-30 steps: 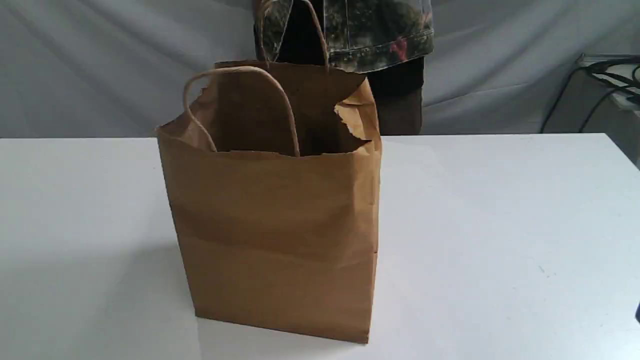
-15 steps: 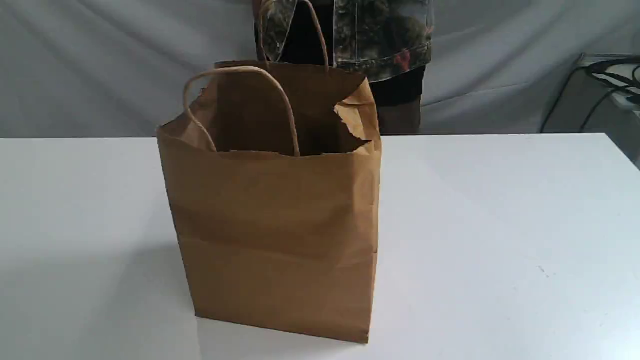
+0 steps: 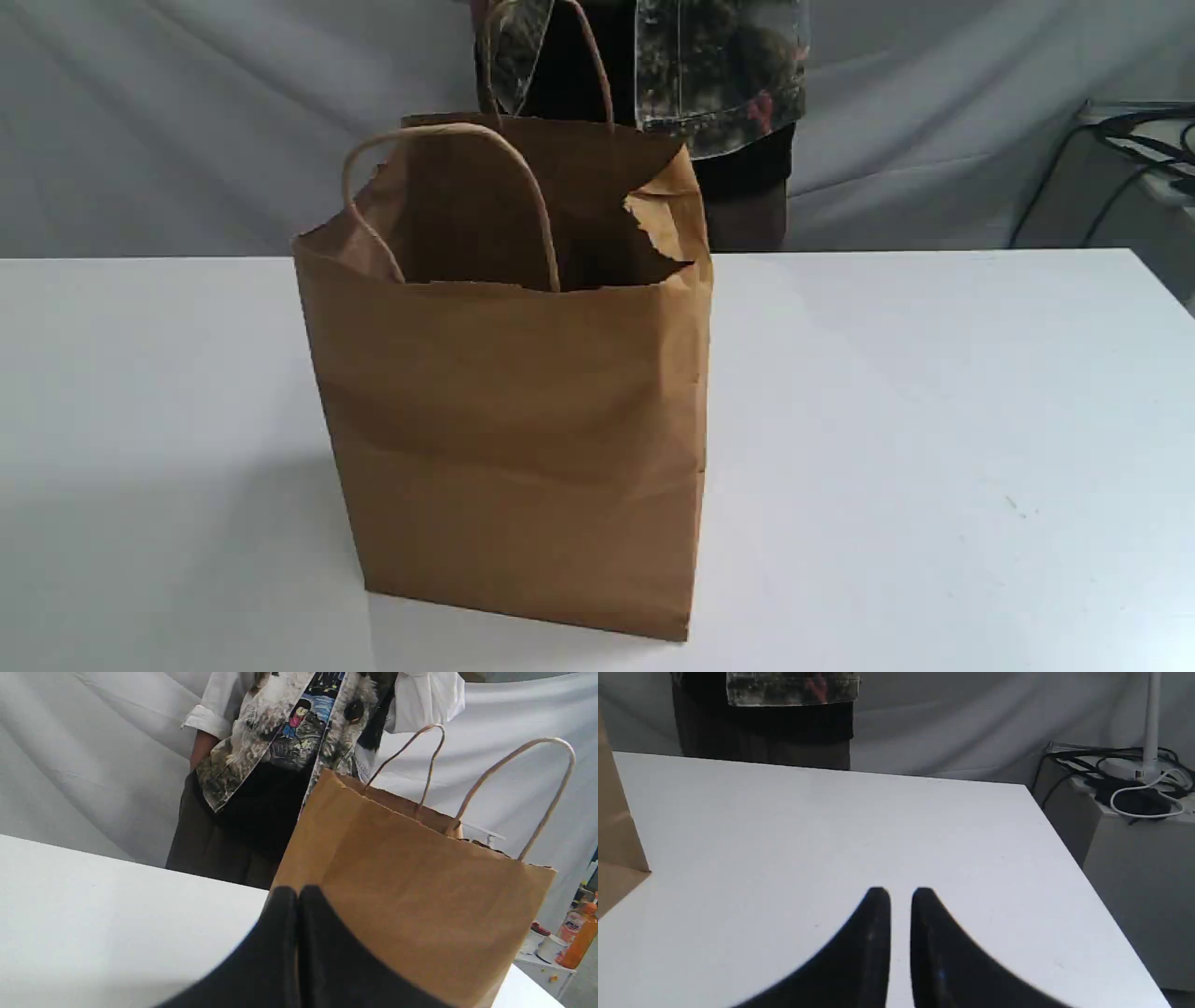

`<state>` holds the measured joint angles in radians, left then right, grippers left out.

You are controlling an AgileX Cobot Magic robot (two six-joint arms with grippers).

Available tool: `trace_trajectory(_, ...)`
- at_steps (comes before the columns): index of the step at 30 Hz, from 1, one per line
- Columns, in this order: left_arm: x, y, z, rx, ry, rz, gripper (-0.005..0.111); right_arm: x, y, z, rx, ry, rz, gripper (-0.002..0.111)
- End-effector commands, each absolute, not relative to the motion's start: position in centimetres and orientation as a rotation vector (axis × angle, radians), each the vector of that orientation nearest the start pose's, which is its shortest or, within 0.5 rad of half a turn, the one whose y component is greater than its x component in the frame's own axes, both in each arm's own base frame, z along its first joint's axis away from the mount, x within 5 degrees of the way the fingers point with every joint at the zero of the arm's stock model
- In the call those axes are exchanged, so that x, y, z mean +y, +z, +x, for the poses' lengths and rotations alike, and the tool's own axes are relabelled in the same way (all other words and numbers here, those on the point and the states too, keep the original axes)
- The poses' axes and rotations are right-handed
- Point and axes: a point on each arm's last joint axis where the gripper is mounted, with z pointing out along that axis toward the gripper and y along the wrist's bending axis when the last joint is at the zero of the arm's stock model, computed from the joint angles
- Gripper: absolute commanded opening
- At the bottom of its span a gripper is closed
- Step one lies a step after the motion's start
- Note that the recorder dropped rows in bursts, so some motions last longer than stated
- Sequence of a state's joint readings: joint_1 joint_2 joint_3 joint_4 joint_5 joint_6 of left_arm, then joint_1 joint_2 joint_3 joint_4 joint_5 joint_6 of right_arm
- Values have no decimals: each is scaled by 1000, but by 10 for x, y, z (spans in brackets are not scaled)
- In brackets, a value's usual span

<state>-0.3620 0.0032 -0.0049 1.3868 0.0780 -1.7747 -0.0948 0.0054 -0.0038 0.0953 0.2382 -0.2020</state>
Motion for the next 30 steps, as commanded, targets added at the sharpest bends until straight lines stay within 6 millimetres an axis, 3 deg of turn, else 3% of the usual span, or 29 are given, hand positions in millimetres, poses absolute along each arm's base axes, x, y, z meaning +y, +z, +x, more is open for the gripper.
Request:
trace_trajectory(1, -13, 212, 55, 1521, -552, -94, 0, -4, 194, 56, 1698, -137, -17, 9)
trace_trajectory(27, -17, 213, 54, 1515, -558, -31, 0, -4, 194, 56, 1698, -136, -14, 9)
trace_trajectory(30, -17, 212, 54, 1528, -674, -136, 0, -4, 194, 56, 1698, -136, -14, 9)
